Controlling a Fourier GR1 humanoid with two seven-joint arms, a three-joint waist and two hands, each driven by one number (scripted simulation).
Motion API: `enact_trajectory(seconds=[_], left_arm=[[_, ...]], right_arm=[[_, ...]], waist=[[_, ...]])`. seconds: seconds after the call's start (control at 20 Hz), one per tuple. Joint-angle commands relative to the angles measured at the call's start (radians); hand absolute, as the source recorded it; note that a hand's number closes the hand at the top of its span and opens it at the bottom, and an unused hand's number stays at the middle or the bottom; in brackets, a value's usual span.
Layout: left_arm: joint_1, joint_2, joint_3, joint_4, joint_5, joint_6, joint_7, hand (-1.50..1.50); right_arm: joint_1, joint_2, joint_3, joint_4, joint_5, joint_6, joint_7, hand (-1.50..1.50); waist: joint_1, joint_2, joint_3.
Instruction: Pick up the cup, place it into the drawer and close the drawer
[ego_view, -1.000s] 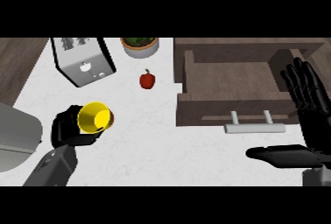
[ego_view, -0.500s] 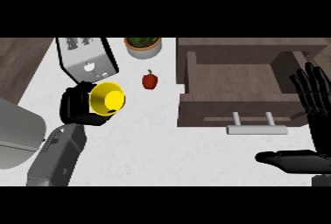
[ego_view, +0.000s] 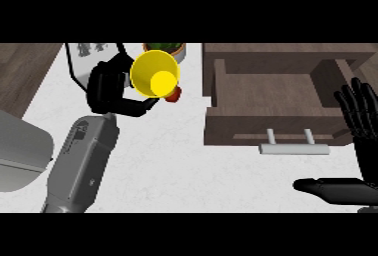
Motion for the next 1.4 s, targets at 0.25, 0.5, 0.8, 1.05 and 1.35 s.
enact_trajectory(seconds=[0.25, 0.5, 0.8, 1.05, 1.35], left_arm=[[-0.26, -0.062, -0.111, -0.05, -0.059, 0.239, 0.255, 1.5], [-0.356, -0.063, -0.249, -0.027, 0.011, 0.392, 0.356, 1.5], [-0.514, -0.063, -0.222, 0.257, 0.099, 0.392, 0.298, 1.5], [-0.539, -0.063, -0.356, 0.282, 0.206, 0.49, 0.322, 1.5], [-0.61, -0.063, -0.437, 0.453, 0.299, 0.51, 0.244, 1.5]], right_arm=[[-0.107, -0.038, -0.047, 0.098, -0.034, 0.013, 0.002, -1.5], [-0.022, -0.037, -0.05, 0.059, -0.048, 0.05, -0.047, -1.5], [-0.048, -0.011, -0.014, 0.014, -0.024, 0.012, 0.026, -1.5], [-0.005, -0.02, -0.036, 0.056, -0.035, 0.049, -0.051, -1.5], [-0.075, -0.013, -0.008, 0.069, -0.004, 0.022, -0.02, -1.5]], waist=[[-0.013, 0.008, 0.0], [-0.024, 0.006, 0.0], [-0.043, 0.014, -0.001], [-0.039, 0.011, 0.0], [-0.062, 0.018, 0.0]])
